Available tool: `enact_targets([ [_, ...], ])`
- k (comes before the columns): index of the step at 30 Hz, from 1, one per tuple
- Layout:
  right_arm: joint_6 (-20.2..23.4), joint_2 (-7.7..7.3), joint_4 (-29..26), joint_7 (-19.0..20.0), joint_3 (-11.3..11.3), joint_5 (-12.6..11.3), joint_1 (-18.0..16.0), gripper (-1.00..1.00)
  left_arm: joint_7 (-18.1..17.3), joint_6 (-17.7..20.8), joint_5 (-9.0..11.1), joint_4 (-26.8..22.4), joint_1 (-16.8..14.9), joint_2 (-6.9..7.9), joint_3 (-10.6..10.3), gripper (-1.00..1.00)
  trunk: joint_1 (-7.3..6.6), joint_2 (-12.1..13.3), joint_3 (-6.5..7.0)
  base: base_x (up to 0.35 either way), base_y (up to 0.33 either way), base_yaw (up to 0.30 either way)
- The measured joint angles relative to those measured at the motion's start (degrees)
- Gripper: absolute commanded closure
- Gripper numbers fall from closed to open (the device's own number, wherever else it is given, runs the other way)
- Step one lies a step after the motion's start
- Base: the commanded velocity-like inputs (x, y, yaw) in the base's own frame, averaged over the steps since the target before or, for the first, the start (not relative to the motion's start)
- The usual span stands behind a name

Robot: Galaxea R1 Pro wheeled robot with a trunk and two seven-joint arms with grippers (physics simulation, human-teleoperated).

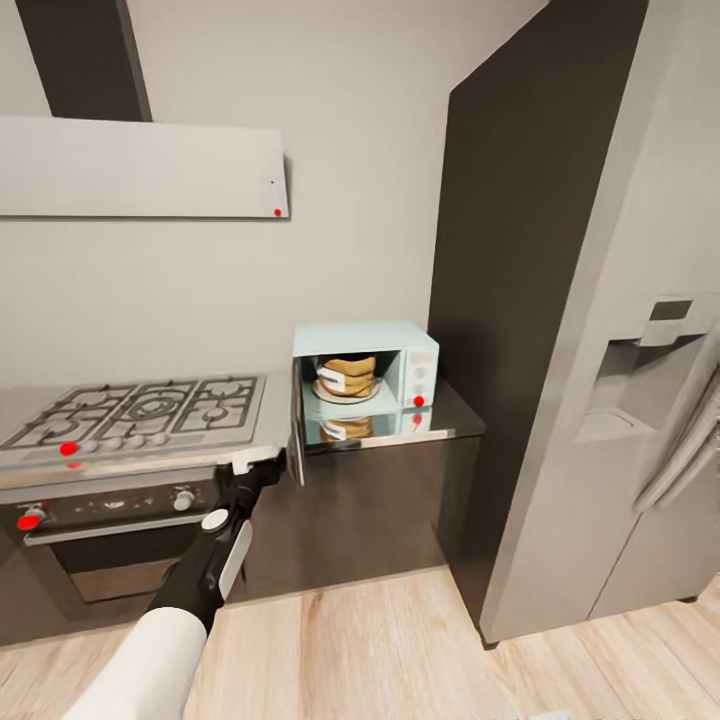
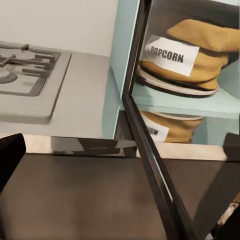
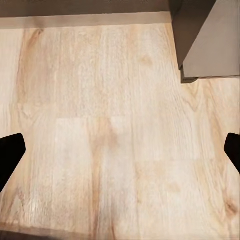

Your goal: In the kitchen, take the popcorn bag from the countertop, put it into the microwave, and heat it until the popcorn is cooked so the cooked popcorn ends up inside the bag.

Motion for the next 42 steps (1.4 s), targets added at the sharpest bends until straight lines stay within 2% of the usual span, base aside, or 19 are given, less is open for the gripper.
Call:
enact_targets([
  [14, 0.05, 0.00, 0.02, 0.09, 0.09, 0.00, 0.00, -1.00, -0.06, 0.01, 0.01, -0.01, 0.04, 0.05, -0.02, -1.00, 0.00, 0.01, 0.00, 0.070, 0.035, -0.010],
  [28, 0.09, 0.00, 0.06, 0.09, 0.35, 0.00, 0.01, -1.00, -0.01, -0.04, 0.00, -0.04, 0.09, 0.00, 0.02, -1.00, 0.00, 0.01, 0.00, 0.000, 0.000, -0.258],
  [35, 0.09, 0.01, 0.08, 0.09, 0.35, 0.00, 0.00, -1.00, -0.04, 0.01, 0.00, -0.08, 0.13, 0.04, 0.00, -1.00, 0.00, 0.00, 0.00, 0.000, 0.000, -0.042],
  [42, 0.09, 0.00, 0.06, 0.09, 0.35, 0.00, 0.01, -1.00, 0.00, -0.01, 0.00, -0.07, 0.19, 0.06, 0.03, -1.00, 0.00, 0.01, 0.00, 0.000, 0.000, -0.211],
])
